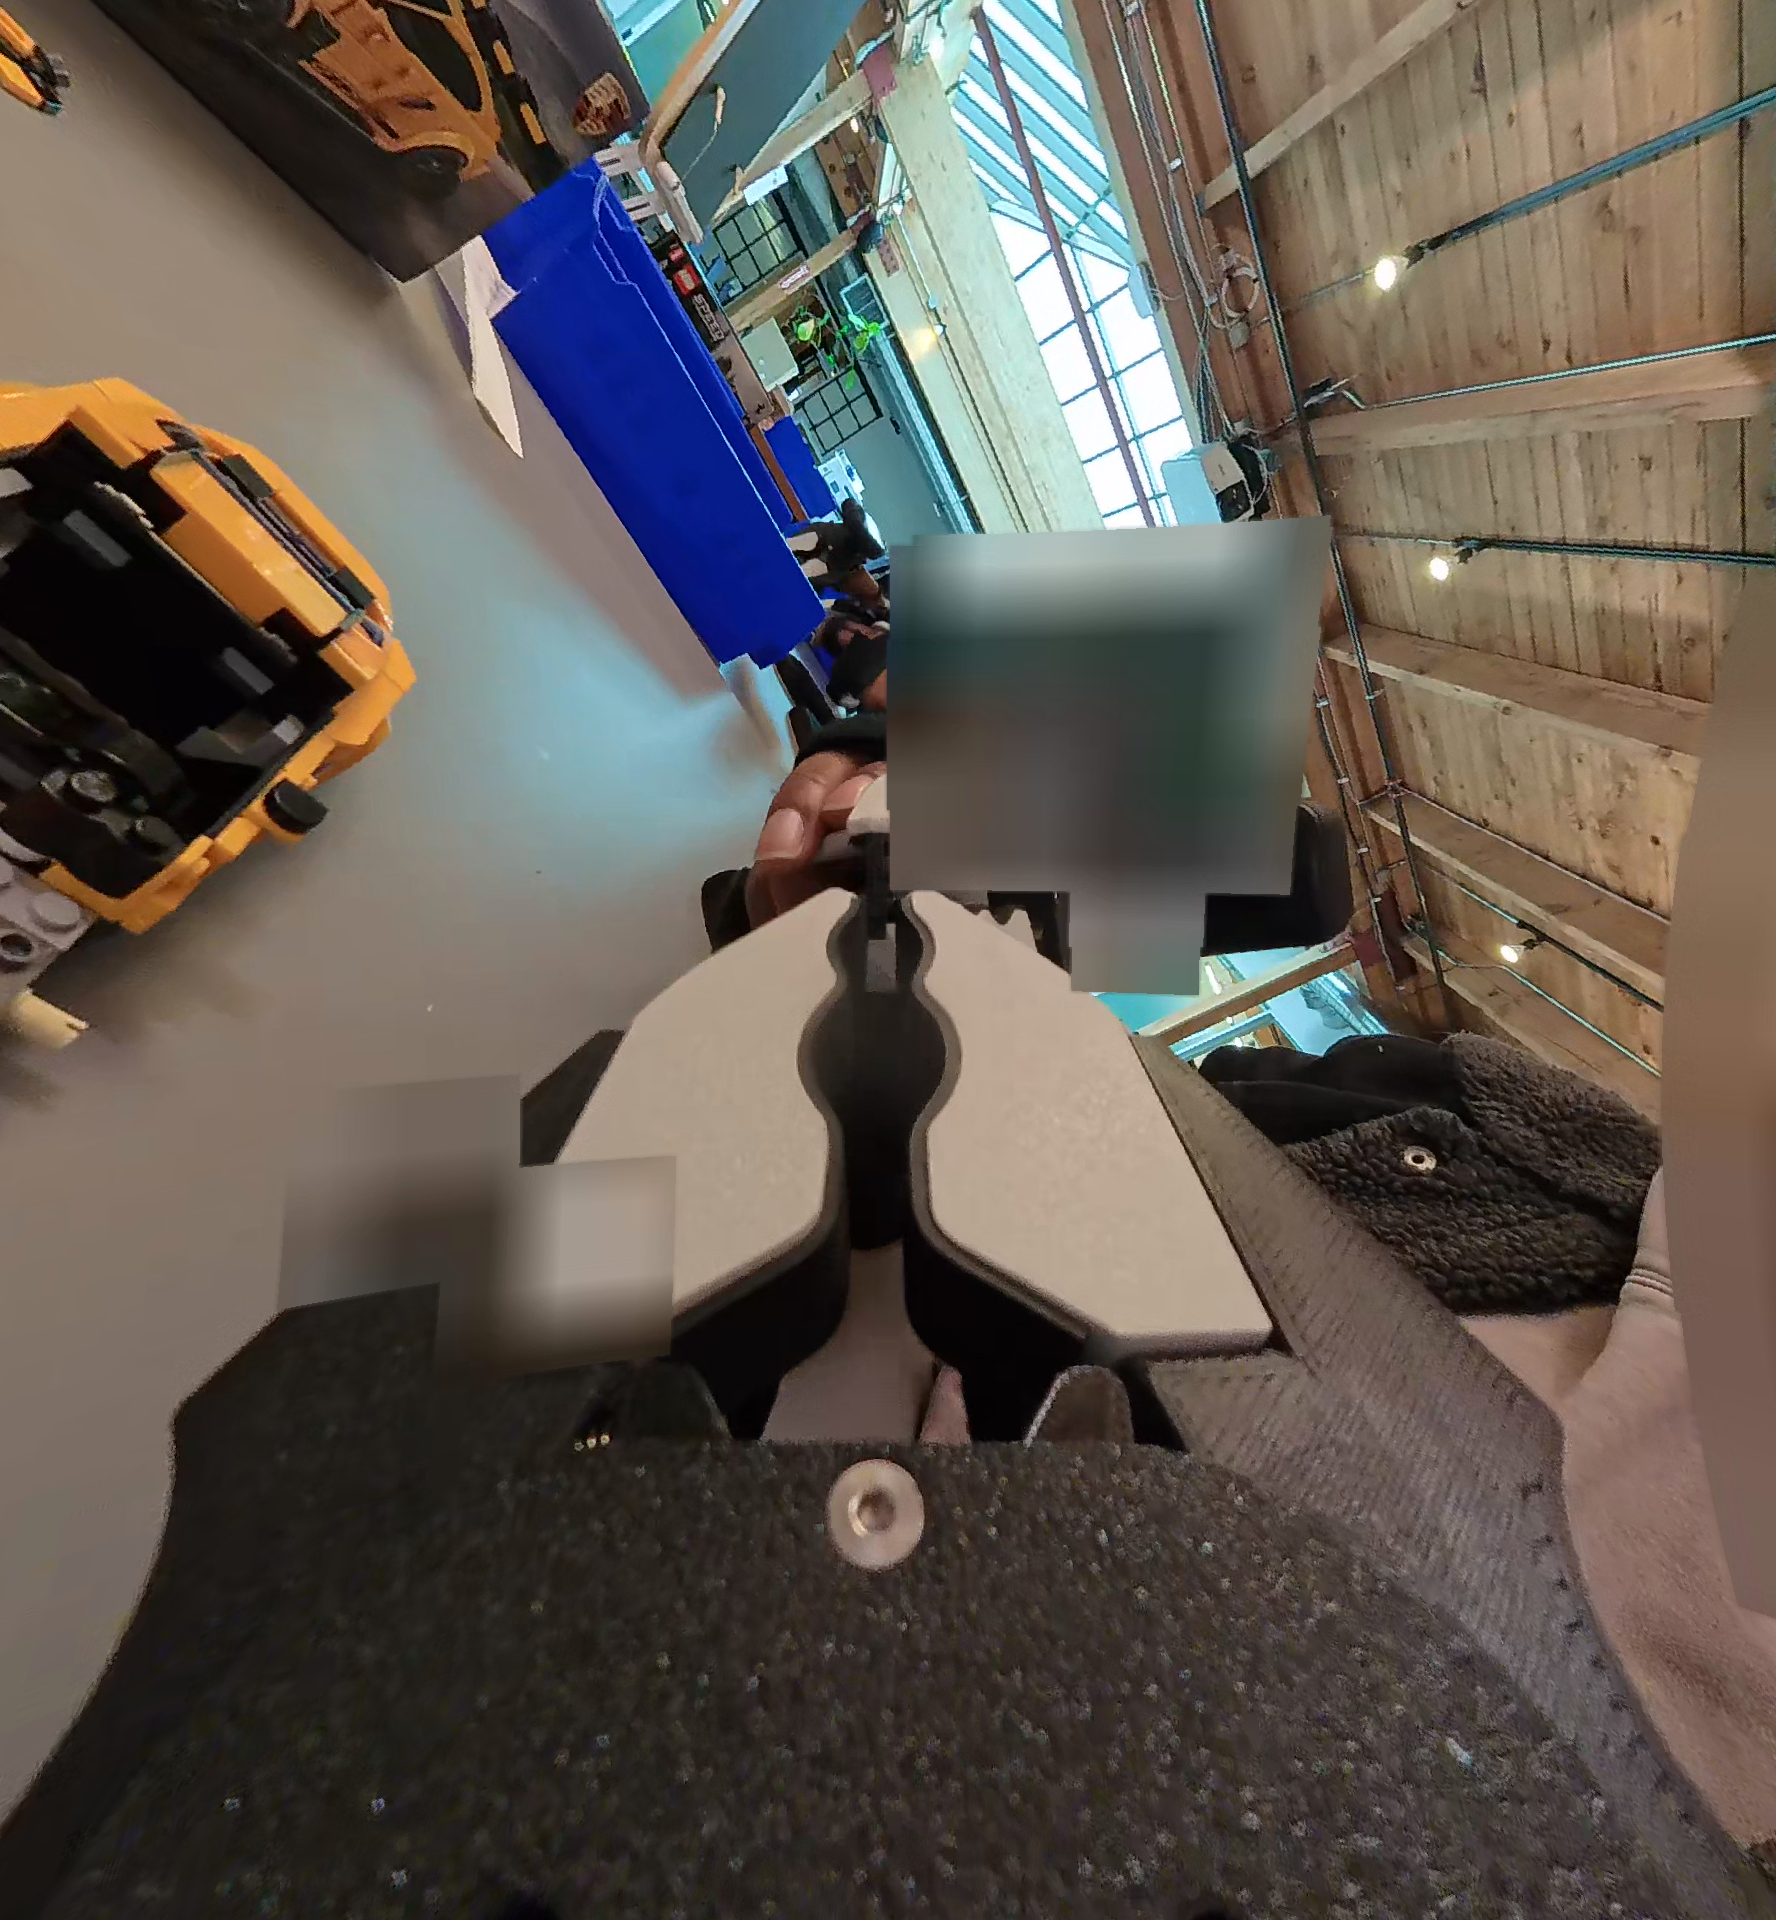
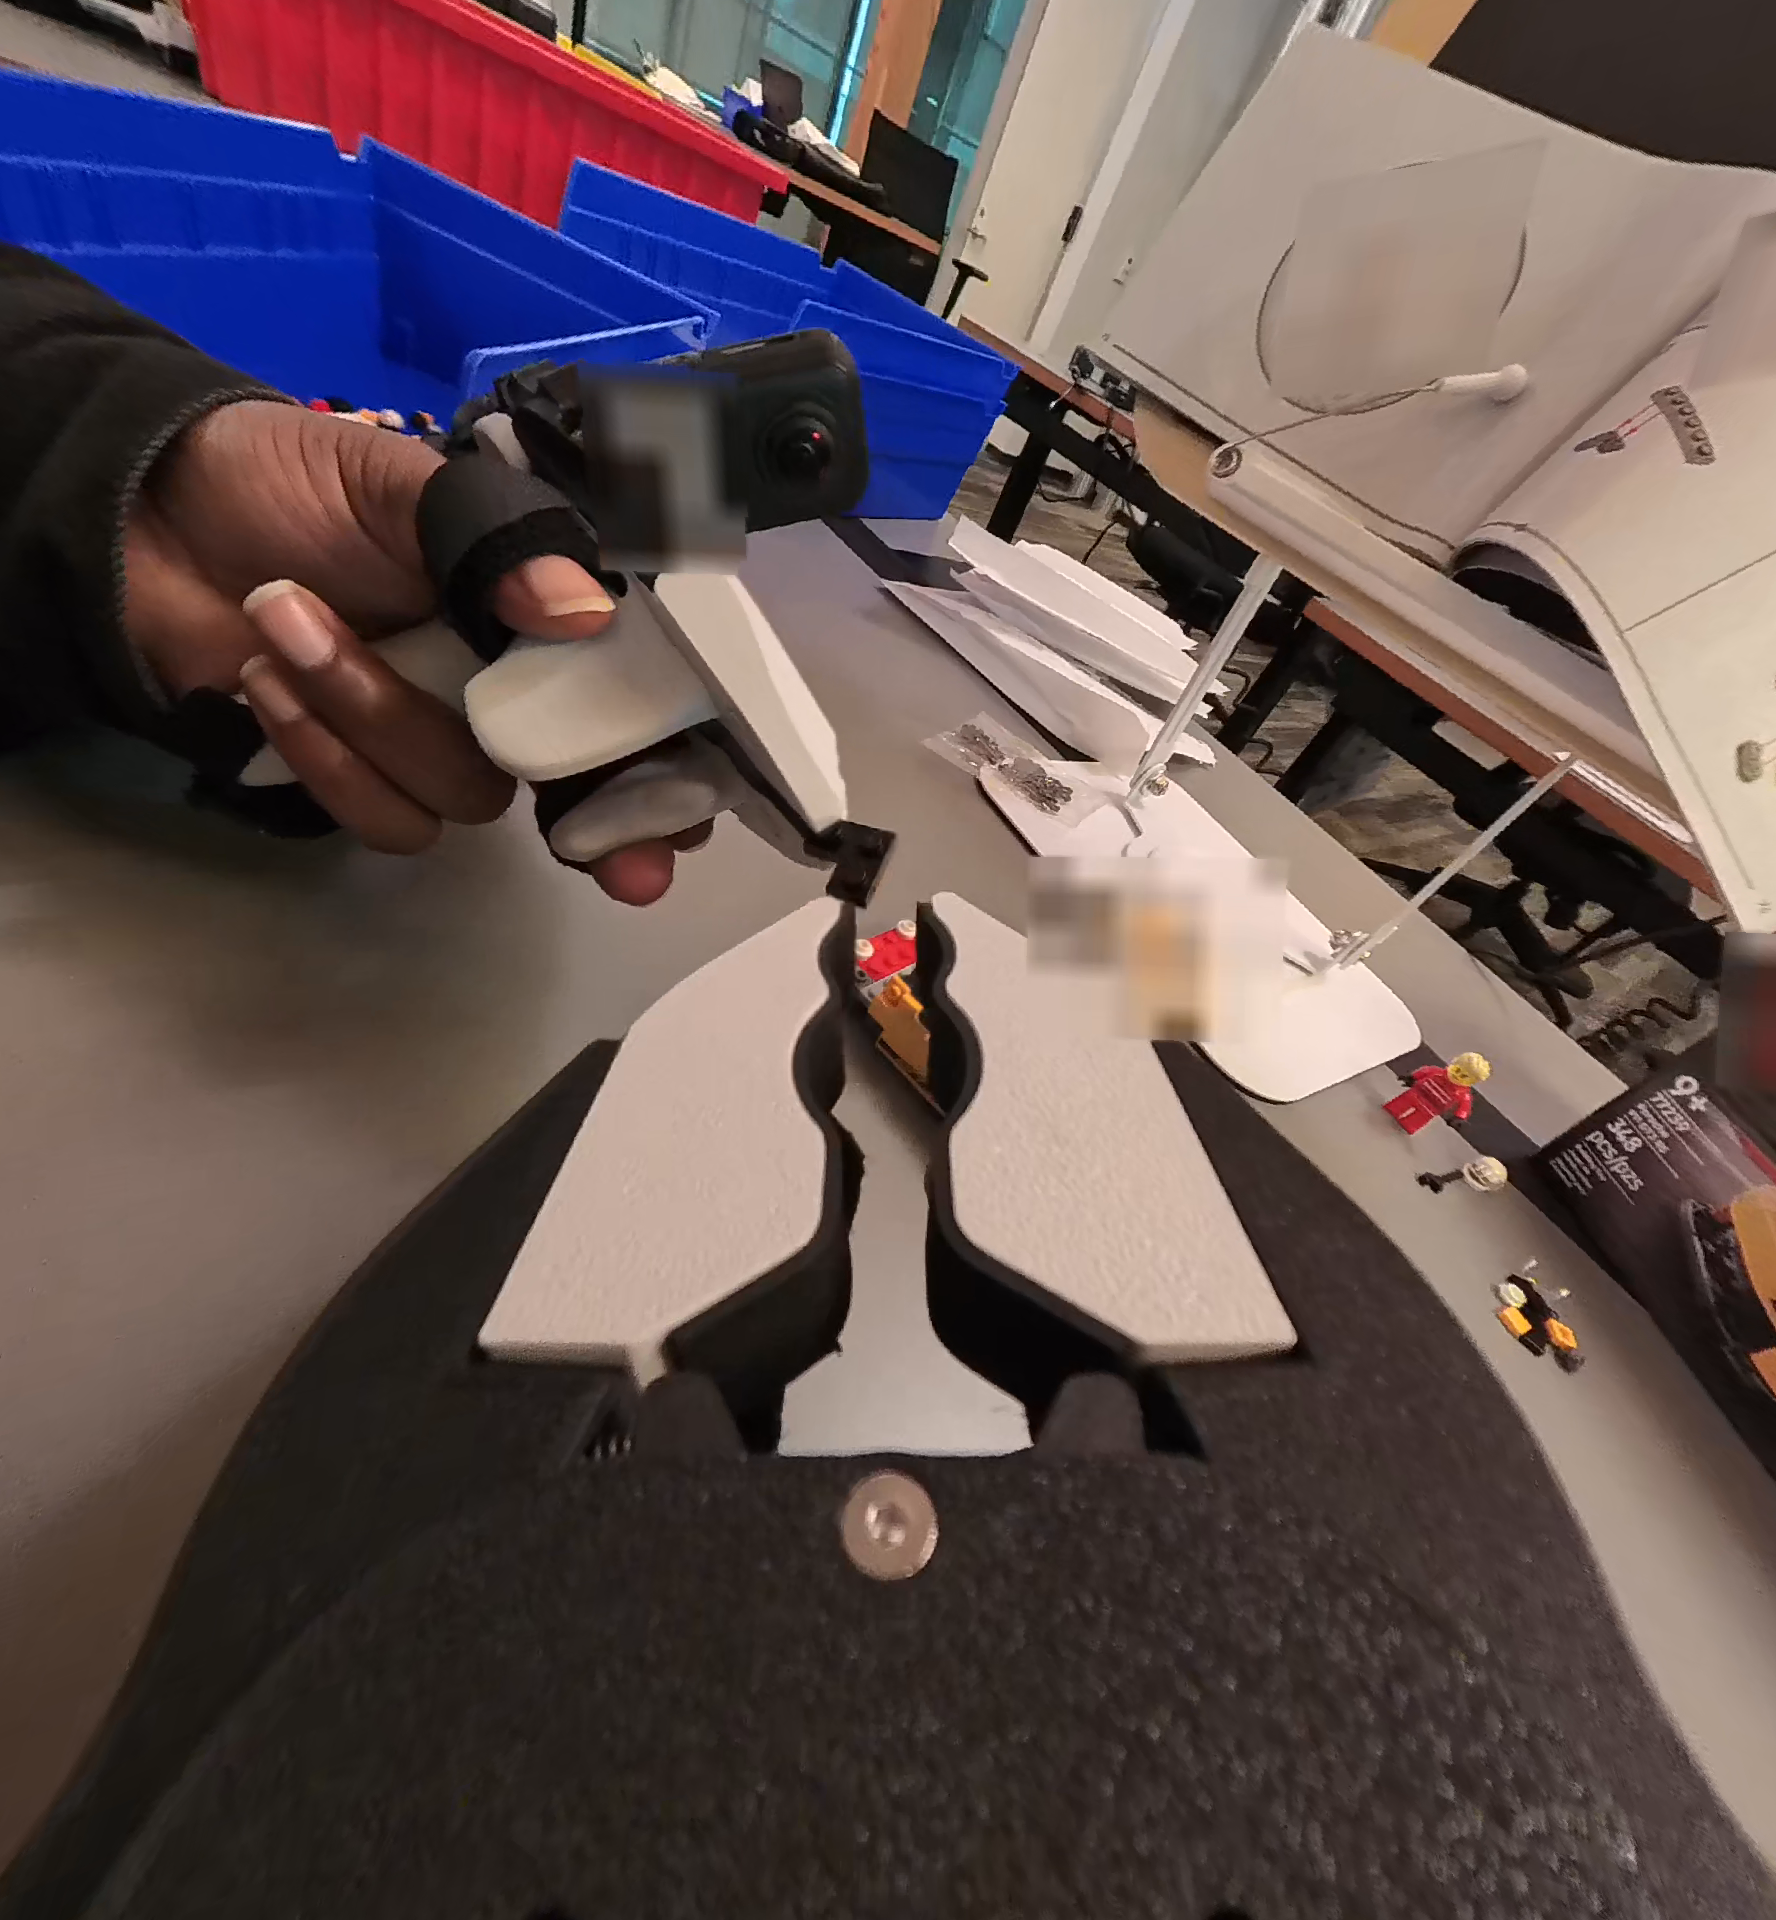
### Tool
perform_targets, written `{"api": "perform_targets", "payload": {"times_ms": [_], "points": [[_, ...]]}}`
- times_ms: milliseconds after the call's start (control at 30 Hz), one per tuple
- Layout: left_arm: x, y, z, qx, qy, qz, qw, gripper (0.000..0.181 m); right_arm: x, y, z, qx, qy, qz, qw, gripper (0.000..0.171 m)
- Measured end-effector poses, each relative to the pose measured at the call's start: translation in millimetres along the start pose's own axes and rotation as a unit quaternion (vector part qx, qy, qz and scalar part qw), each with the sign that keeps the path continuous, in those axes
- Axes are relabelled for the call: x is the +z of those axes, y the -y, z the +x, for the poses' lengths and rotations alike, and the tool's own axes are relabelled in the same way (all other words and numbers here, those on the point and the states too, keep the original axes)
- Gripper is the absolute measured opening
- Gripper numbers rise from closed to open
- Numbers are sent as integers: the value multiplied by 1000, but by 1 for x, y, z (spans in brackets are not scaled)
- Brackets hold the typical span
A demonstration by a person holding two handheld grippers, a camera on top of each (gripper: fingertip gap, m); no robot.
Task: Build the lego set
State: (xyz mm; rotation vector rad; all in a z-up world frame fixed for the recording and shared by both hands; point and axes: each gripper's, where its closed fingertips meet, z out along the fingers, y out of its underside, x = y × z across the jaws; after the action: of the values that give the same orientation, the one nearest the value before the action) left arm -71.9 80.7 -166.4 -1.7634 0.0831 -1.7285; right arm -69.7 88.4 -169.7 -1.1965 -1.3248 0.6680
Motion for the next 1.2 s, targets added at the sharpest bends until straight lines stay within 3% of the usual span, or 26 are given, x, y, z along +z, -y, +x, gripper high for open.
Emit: {"api": "perform_targets", "payload": {"times_ms": [800, 1200], "points": [[1, -3, -2, -6, 4, -6, 1000, 4, 1, -1, -6, 6, 19, 0, 1000, 11], [0, -14, -2, 36, 16, -61, 997, 11, 0, -3, -15, 0, 51, -10, 999, 8]]}}
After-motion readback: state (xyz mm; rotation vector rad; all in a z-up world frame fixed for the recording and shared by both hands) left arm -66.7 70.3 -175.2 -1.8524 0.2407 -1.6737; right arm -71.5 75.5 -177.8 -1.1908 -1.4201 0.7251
